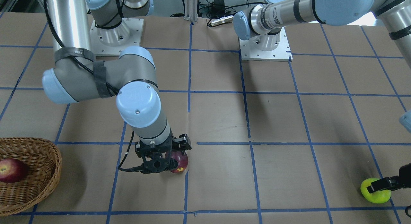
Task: Put all apples into basket
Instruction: 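Grasp the dark apple with the right gripper while the left lifts the green apple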
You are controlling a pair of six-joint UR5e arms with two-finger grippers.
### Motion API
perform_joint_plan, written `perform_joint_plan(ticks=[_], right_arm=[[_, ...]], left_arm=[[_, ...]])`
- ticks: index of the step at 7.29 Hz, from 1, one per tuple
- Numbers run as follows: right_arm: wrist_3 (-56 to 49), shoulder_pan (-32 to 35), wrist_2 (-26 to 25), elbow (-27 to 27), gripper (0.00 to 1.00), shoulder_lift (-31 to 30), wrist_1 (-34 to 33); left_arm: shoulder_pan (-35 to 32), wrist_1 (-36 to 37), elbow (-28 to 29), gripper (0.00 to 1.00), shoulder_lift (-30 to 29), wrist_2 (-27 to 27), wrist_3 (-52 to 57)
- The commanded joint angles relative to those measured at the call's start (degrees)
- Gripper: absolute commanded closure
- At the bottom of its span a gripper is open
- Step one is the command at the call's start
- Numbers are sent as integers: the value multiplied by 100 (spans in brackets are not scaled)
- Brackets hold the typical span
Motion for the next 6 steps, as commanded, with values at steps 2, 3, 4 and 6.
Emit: perform_joint_plan(ticks=[2, 3, 4, 6], right_arm=[[-272, 42, -37, 26, 0, 223, -174], [-273, 42, -107, 44, 0, 354, -288], [-282, 42, -160, 131, 0, 416, -445], [-291, 33, -335, 412, 2, 417, -586]], left_arm=[[49, -385, 176, 100, 222, 25, -7], [5, -857, 413, 100, 302, 42, -7], [-56, -1114, 554, 100, 364, 43, -85], [-729, -1467, 320, 100, 670, 34, -777]])
